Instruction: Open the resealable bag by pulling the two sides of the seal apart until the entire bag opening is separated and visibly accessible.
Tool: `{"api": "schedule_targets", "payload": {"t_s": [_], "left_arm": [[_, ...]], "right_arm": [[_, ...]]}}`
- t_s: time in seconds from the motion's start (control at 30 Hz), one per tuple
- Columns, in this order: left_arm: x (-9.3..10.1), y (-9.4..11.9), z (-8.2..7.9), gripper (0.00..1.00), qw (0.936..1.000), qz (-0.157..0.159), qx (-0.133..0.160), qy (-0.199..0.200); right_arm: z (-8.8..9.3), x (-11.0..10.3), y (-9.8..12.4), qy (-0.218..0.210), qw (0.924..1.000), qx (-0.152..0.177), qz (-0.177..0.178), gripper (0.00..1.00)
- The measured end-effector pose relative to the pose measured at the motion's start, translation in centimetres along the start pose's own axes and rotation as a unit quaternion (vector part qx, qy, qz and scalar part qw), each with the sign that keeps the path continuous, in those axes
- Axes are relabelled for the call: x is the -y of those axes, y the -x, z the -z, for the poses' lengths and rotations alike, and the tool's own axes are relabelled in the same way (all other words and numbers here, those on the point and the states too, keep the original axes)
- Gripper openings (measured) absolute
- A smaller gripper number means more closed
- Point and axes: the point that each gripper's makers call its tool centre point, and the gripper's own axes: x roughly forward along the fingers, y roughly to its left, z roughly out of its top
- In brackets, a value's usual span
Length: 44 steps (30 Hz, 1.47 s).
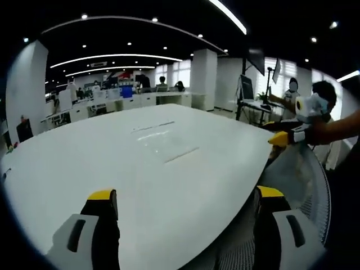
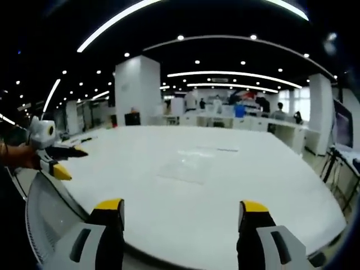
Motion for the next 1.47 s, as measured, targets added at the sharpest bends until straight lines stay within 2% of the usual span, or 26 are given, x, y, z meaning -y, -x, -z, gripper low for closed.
{"api": "schedule_targets", "payload": {"t_s": [0.4,0.73,0.9,1.47], "left_arm": [[0.1,-0.1,-0.3,0.99,1.0000,-0.003,0.006,0.001],[0.1,-0.1,0.2,0.99,1.0000,-0.001,-0.003,0.003],[0.1,-0.1,0.5,0.99,1.0000,0.001,-0.008,0.003],[-0.1,-0.5,1.1,0.98,0.9997,0.012,-0.020,0.002]], "right_arm": [[0.1,-0.1,0.3,-0.007,1.0000,0.002,0.001,0.84],[0.6,-0.4,0.3,-0.005,0.9999,-0.012,-0.003,0.81],[0.5,-0.1,0.3,-0.019,0.9998,-0.006,0.000,0.80],[0.8,-0.3,0.2,-0.016,0.9998,-0.015,-0.001,0.77]]}}
